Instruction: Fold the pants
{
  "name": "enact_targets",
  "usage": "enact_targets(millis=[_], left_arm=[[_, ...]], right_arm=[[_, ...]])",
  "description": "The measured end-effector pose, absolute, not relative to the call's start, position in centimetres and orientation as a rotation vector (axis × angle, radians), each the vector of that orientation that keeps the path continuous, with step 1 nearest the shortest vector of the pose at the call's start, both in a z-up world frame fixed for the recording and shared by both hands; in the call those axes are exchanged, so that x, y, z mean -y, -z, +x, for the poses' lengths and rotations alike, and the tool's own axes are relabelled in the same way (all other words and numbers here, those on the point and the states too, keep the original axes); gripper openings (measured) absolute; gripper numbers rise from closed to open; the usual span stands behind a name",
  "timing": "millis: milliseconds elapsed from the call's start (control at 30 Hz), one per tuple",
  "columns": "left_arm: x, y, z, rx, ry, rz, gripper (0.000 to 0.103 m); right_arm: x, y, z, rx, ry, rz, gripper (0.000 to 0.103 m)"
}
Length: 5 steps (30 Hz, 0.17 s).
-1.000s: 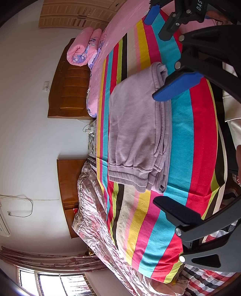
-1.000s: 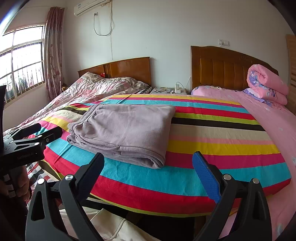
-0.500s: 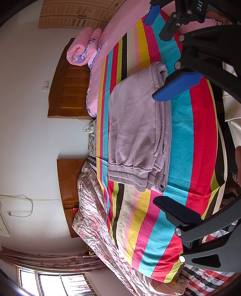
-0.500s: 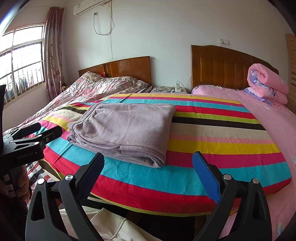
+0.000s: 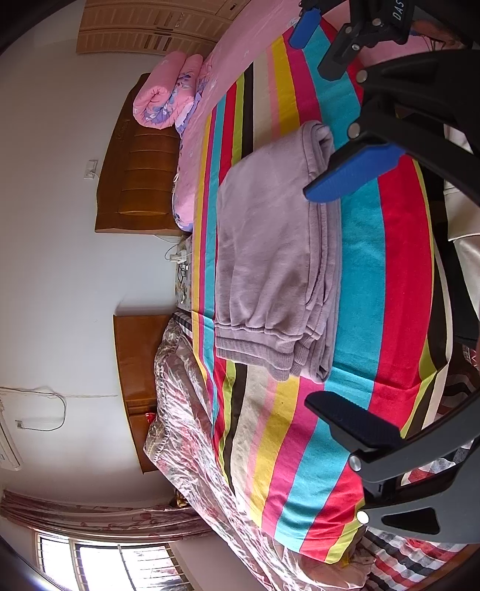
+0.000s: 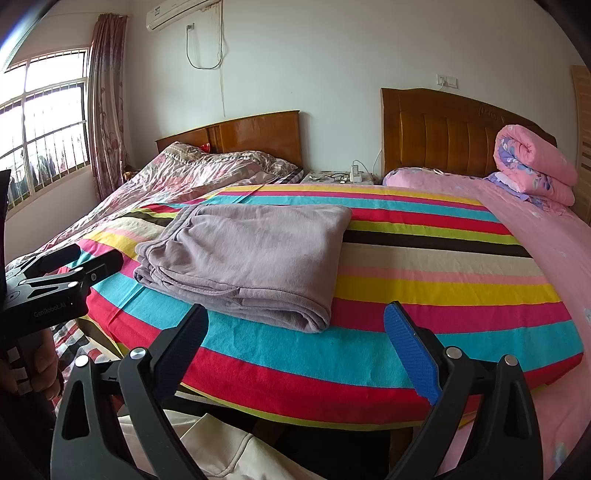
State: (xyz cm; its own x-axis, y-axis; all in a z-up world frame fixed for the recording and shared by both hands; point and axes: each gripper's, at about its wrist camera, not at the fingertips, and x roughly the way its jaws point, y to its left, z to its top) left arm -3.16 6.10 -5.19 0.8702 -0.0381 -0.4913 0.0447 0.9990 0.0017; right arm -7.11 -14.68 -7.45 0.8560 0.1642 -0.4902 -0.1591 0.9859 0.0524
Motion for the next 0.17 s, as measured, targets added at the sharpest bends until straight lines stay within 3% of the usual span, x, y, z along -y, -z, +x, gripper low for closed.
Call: enact_targets(millis=[167], left_arm=[[-6.19, 5.34, -3.05, -0.522, 0.050, 0.011, 0.102]], right_arm=[[14.70, 7.44, -7.09, -0.517, -0.170, 0.011, 0.093]])
